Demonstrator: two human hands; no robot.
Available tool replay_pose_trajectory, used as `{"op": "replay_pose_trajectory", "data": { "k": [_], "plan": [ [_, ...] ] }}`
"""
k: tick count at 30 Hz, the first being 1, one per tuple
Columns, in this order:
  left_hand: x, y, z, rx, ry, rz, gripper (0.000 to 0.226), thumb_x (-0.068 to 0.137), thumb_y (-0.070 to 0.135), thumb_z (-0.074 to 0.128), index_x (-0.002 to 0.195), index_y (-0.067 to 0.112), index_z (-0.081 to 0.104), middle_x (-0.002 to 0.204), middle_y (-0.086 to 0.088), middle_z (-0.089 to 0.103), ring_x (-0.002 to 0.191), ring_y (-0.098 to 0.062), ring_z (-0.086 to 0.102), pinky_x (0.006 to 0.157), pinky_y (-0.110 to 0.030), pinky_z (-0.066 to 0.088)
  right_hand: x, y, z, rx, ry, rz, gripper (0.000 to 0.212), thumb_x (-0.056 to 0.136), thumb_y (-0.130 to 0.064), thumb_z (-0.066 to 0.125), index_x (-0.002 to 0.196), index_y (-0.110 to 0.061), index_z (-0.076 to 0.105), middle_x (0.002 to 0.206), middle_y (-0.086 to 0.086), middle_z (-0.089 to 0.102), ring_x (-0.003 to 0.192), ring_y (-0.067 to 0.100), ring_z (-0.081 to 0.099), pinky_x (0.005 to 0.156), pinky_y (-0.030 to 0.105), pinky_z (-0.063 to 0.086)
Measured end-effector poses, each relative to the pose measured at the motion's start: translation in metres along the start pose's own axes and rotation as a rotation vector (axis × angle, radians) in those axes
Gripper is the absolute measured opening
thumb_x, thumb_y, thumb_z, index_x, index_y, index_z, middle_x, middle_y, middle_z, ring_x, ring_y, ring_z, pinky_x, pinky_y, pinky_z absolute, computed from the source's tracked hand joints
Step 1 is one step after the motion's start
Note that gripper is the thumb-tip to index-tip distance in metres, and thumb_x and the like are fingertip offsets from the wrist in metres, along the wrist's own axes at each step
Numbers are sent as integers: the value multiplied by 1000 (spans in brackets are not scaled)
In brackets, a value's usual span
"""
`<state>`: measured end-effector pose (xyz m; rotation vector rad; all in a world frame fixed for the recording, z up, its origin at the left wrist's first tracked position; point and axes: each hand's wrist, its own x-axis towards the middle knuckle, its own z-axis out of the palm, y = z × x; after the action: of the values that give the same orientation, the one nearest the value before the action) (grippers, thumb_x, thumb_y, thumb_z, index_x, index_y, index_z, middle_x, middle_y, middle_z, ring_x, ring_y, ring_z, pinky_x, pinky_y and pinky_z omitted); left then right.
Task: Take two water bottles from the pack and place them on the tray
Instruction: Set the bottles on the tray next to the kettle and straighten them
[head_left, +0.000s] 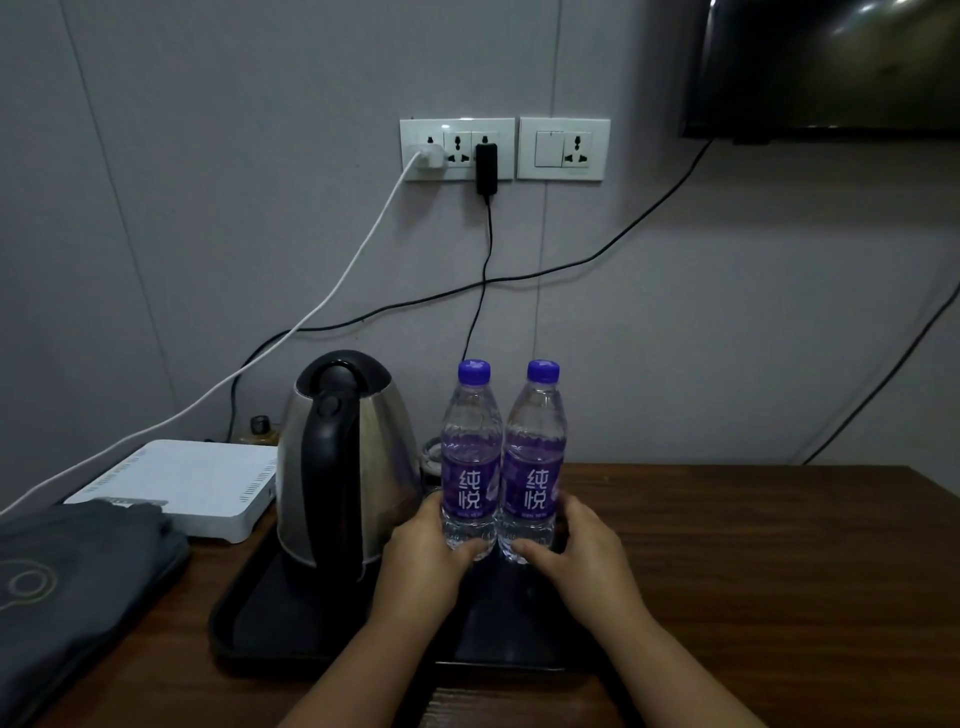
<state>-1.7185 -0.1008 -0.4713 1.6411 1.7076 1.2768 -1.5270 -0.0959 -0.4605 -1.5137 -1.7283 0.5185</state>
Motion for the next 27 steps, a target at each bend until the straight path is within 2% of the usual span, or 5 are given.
{"op": "replay_pose_trajectory", "data": {
  "k": [10,16,22,24,27],
  "plan": [
    [1,-3,1,-4,-12,-4,60,71,26,89,123,35,61,98,17,77,90,0,72,87,-37,59,2,3,1,-3,2,-15,60,75,-43,84,128,-41,57,103,-29,55,104,-3,56,85,19,44],
    [1,-5,0,-29,-26,3,61,69,28,88,120,43,58,97,21,77,91,1,72,88,-38,59,3,4,1,-1,-4,-22,61,76,-44,83,131,-39,57,109,-25,56,109,1,57,93,25,49],
    [-1,-3,-2,-55,-62,3,67,65,34,88,105,71,49,99,32,73,91,7,71,86,-33,60,3,6,2,11,-10,-9,83,72,-49,84,145,-39,45,122,-27,51,122,3,52,103,30,46],
    [-1,-2,-3,-44,-75,-16,65,63,39,85,110,67,50,99,30,74,91,6,71,85,-34,60,4,7,2,18,-18,-15,81,69,-49,84,141,-42,47,119,-26,53,120,3,54,98,25,46],
    [-4,7,-10,18,-114,-78,68,60,38,84,121,46,55,100,21,77,92,-1,73,85,-39,60,3,3,-2,22,-81,16,83,67,-41,87,139,-43,46,121,-25,53,117,-2,52,96,14,41]
  ]
}}
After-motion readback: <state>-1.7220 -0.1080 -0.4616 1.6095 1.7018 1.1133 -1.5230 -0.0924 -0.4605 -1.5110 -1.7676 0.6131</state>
